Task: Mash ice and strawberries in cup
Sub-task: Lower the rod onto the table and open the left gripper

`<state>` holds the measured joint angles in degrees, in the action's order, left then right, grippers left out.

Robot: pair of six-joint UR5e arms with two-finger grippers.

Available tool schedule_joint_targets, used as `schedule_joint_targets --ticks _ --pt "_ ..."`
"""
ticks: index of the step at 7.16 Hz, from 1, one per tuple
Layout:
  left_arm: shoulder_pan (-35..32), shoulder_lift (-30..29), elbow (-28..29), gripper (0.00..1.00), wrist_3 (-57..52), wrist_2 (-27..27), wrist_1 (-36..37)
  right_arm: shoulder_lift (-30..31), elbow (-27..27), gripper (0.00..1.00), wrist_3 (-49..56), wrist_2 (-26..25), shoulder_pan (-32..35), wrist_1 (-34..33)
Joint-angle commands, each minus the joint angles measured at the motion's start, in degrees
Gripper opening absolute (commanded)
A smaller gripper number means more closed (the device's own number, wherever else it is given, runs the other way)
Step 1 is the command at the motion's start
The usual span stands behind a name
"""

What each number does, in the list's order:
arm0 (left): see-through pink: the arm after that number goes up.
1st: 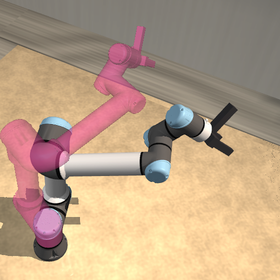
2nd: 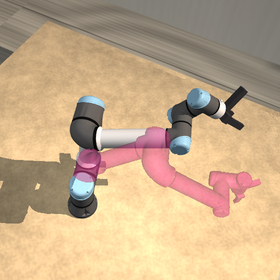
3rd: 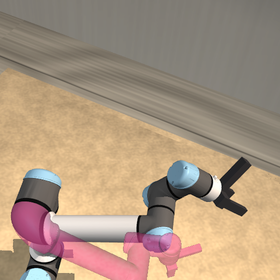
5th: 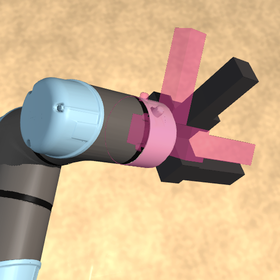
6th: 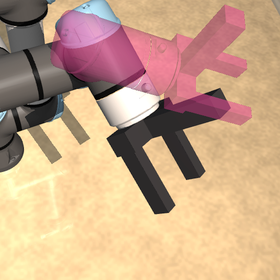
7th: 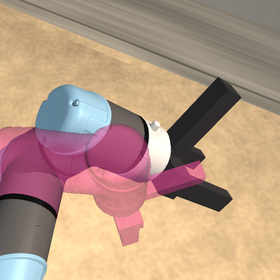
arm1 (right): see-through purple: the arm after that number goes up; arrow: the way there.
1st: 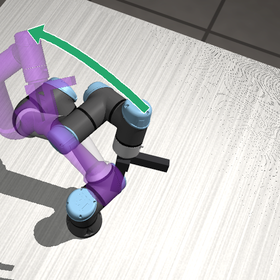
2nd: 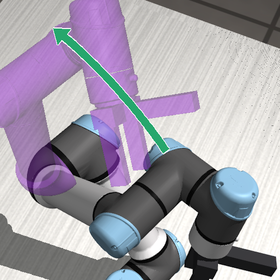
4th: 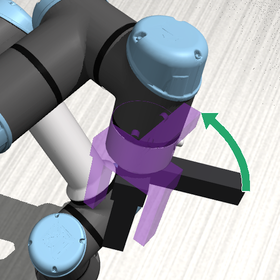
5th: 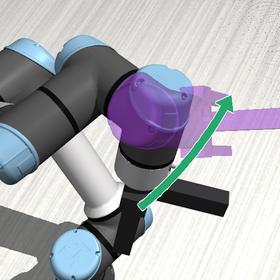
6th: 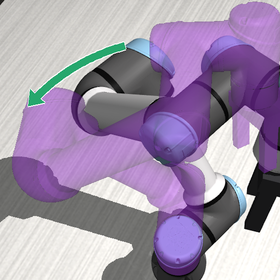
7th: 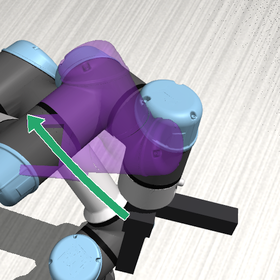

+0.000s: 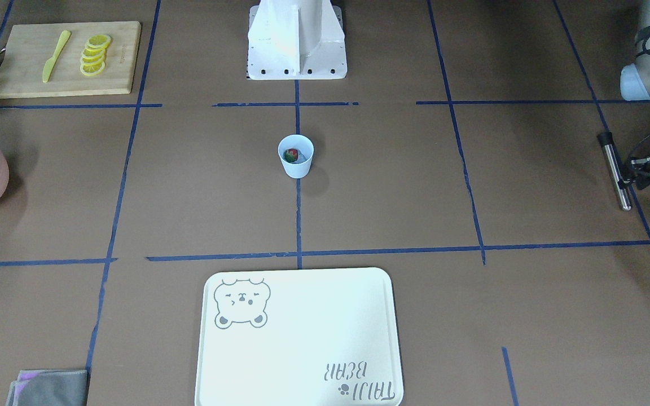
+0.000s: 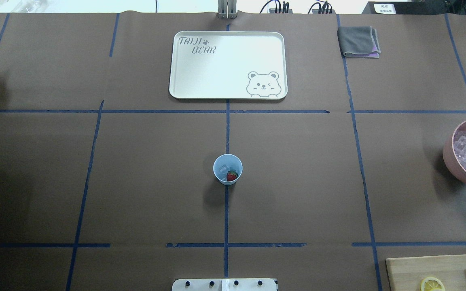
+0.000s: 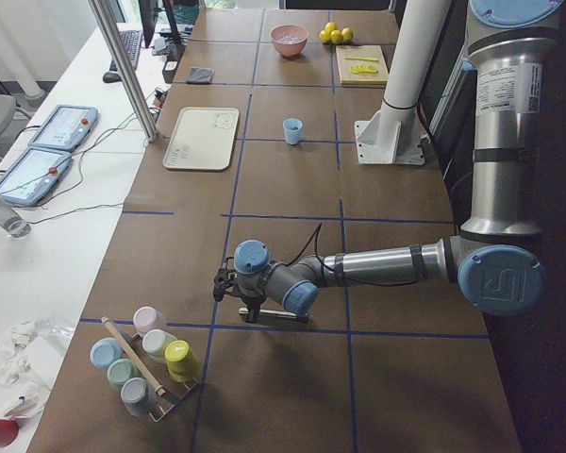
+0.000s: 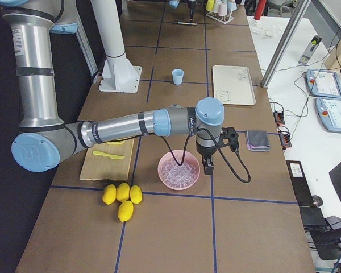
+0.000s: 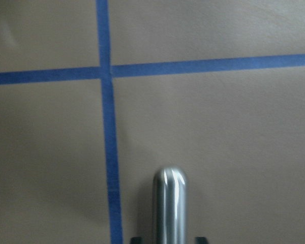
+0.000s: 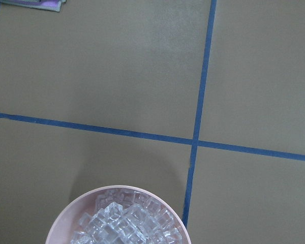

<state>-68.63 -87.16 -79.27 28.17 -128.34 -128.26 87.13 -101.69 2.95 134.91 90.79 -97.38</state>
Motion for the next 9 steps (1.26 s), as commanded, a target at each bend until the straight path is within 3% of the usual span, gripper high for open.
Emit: schedule_joint_targets --ticks 1,3,5,6,8,9 --pt "0.0 -0.1 -0.2 1.0 -0.2 1.1 -0.1 0.3 -1.0 0.99 0.0 0.0 0.1 0.0" --pt "-0.1 -0.1 -2.0 1.0 -0.4 0.2 0.6 0.3 -1.1 0.99 0.0 0.0 0.0 0.0" --pt "-2.4 0.0 -2.4 1.0 -4.7 -6.7 2.5 0.2 -1.1 0.99 0.0 0.1 0.0 0.0" --pt "-5.9 -0.2 -4.6 1.0 -12.4 -7.4 9.2 0.4 -1.1 0.99 -0.1 0.1 0.0 0.0" --pt "-15.6 -2.5 -12.8 1.0 -30.5 -7.5 34.2 0.6 -0.7 0.99 -0.2 0.3 0.0 -0.1" --pt "-19.2 -4.5 -14.4 1.0 -35.8 -7.5 42.6 0.7 -0.5 0.99 -0.2 0.4 0.1 -0.2"
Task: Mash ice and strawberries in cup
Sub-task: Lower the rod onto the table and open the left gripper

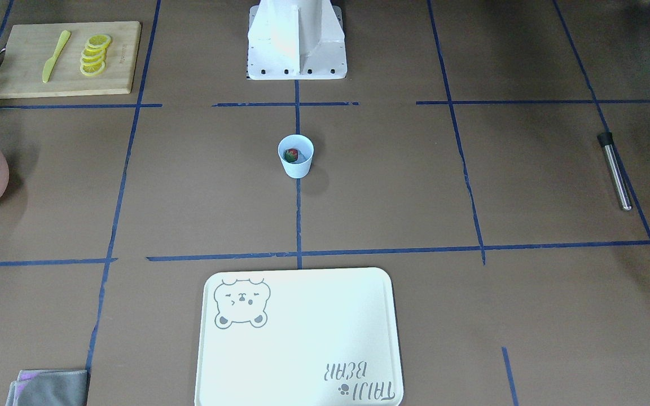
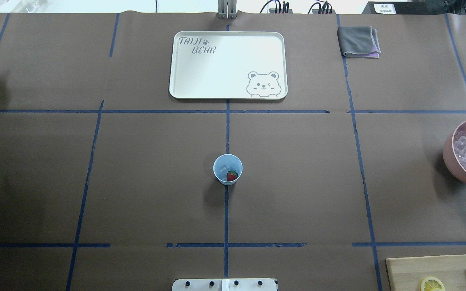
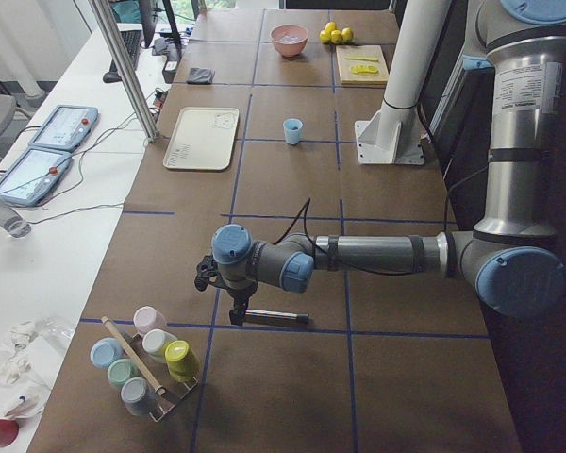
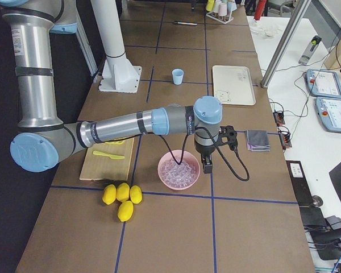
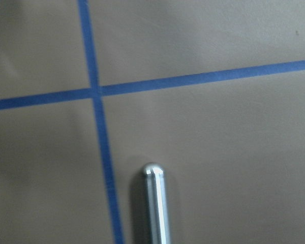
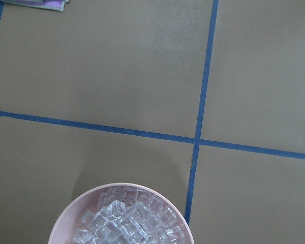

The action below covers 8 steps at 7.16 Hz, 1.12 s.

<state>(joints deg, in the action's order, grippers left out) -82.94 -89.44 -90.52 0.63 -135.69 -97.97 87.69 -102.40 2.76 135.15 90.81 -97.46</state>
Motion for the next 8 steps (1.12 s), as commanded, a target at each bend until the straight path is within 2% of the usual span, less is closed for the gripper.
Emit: schedule_joint_targets --ticks 1,2,3,5,8 --pt "-7.2 -2.9 -3.1 1.0 -9.8 -0.1 15.9 0.3 0.3 0.99 0.0 0.3 0.1 -0.1" --pt "-11.2 -3.0 -2.5 1.0 -9.9 -0.3 17.5 0.5 0.3 0.99 0.0 0.3 0.1 -0.1" --pt "-12.5 -1.8 -1.9 1.0 -9.3 -0.4 18.1 0.9 0.5 0.99 0.0 0.5 0.3 -0.2" --pt "-12.6 0.0 0.6 1.0 -9.5 -0.5 16.8 2.2 0.7 0.99 0.1 1.9 1.6 -0.2" --pt "-12.5 0.1 -0.1 1.0 -9.3 -0.5 16.8 4.4 1.5 0.99 0.8 1.7 1.9 0.0"
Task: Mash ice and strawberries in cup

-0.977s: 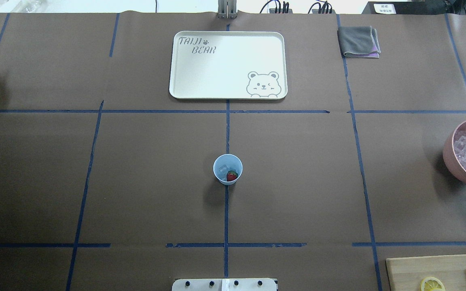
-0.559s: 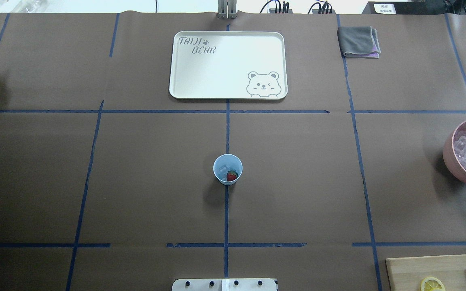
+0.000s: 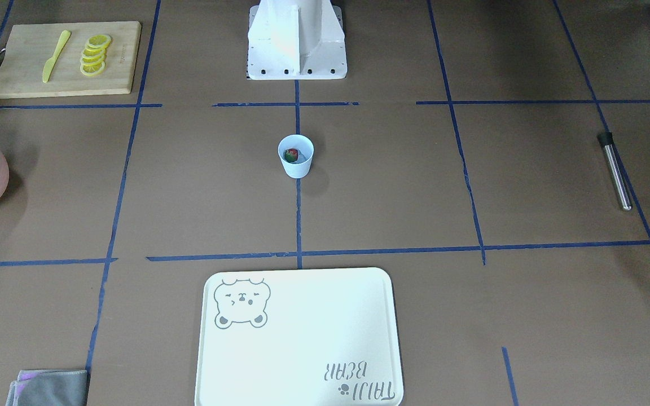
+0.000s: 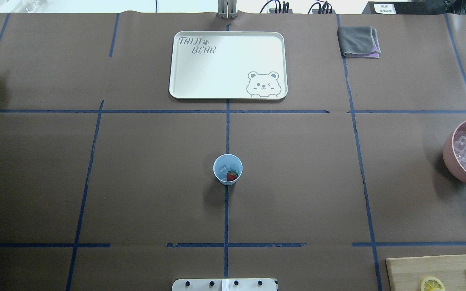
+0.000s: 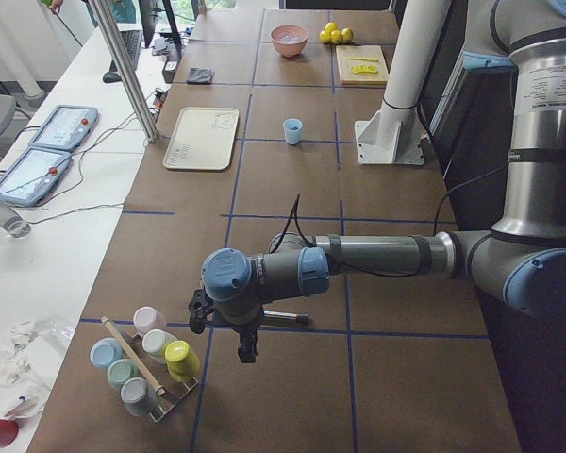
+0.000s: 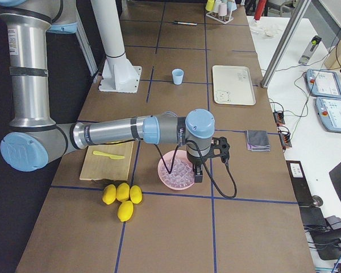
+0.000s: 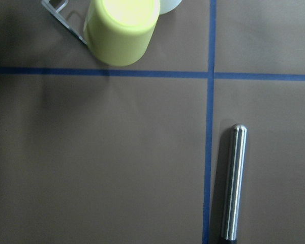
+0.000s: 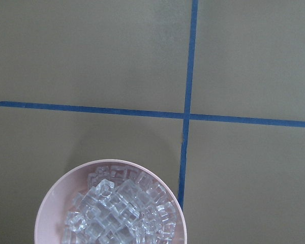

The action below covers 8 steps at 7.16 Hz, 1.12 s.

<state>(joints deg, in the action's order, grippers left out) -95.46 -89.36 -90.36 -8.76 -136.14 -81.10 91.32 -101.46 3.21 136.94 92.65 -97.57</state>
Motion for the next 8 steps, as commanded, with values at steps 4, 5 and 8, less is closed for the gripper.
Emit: schedule_joint_targets --ticks 4,5,8 --pt "0.0 0.0 -0.9 1.0 0.1 0.1 0.1 1.8 7.1 0.99 -0.5 0.2 1.2 12.5" --pt "-0.1 0.0 -0.9 1.0 0.1 0.1 0.1 1.9 7.2 0.99 -0.5 0.3 1.3 12.4" --pt "0.0 0.1 -1.3 1.0 0.1 0.1 0.1 1.8 7.3 0.99 -0.6 0.2 1.3 12.5"
